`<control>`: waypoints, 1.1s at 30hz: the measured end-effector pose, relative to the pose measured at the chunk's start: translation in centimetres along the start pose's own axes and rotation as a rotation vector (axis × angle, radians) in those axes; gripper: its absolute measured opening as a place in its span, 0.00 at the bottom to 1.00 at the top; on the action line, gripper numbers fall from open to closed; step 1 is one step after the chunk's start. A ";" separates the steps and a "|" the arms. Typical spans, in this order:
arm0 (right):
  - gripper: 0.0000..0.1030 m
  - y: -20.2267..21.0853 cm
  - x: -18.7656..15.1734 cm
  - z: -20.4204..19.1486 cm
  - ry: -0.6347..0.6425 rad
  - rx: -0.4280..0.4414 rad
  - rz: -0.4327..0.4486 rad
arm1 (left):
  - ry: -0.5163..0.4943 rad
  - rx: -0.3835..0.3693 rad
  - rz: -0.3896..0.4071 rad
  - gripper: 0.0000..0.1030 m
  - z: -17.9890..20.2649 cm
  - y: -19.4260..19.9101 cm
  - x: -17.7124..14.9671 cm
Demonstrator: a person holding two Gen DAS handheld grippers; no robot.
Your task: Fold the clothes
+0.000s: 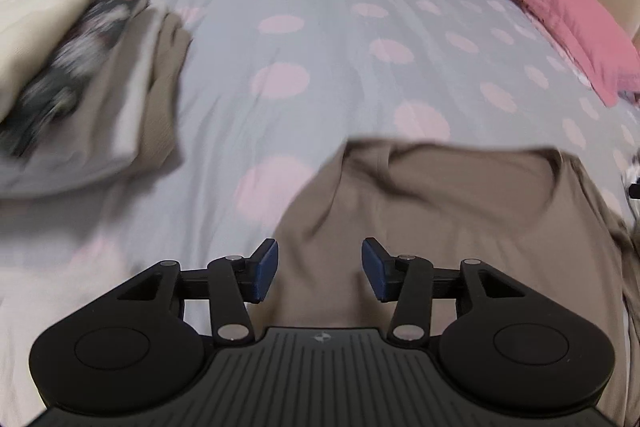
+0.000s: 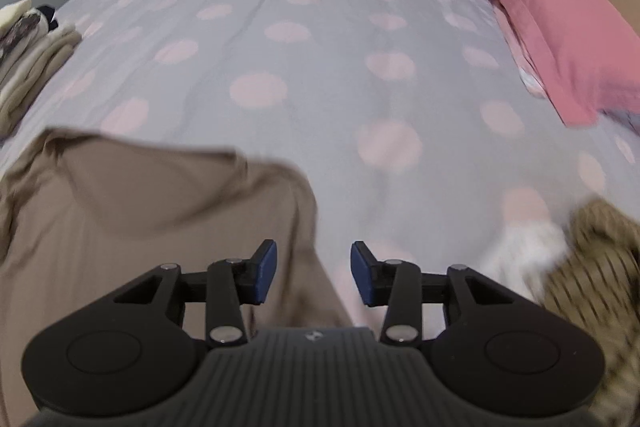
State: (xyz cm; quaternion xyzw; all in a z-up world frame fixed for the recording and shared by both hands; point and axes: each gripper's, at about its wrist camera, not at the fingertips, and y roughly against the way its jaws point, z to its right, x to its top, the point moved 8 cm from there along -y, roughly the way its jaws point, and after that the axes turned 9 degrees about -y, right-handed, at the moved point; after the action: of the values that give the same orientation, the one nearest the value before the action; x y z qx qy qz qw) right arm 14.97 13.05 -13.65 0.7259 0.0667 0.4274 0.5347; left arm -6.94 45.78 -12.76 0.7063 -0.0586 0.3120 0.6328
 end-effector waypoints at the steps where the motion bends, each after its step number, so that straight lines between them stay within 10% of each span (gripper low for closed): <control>1: 0.43 0.7 -1.1 0.6 -0.003 -0.007 -0.009 | 0.006 0.005 -0.011 0.43 -0.1 0.7 -0.8; 17: 0.37 2.1 -13.9 4.7 -0.271 -0.013 -0.163 | 0.260 0.016 -0.072 0.43 -1.3 5.4 -11.7; 33: 0.25 2.9 -16.9 5.0 -0.393 0.004 -0.219 | 0.278 -0.016 -0.038 0.43 -0.2 6.2 -11.9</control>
State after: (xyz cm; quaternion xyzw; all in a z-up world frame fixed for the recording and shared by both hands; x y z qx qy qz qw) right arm 6.81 -1.13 -20.78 0.7847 0.0407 0.2170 0.5792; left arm -19.43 41.05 -13.59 0.6522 0.0404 0.3943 0.6462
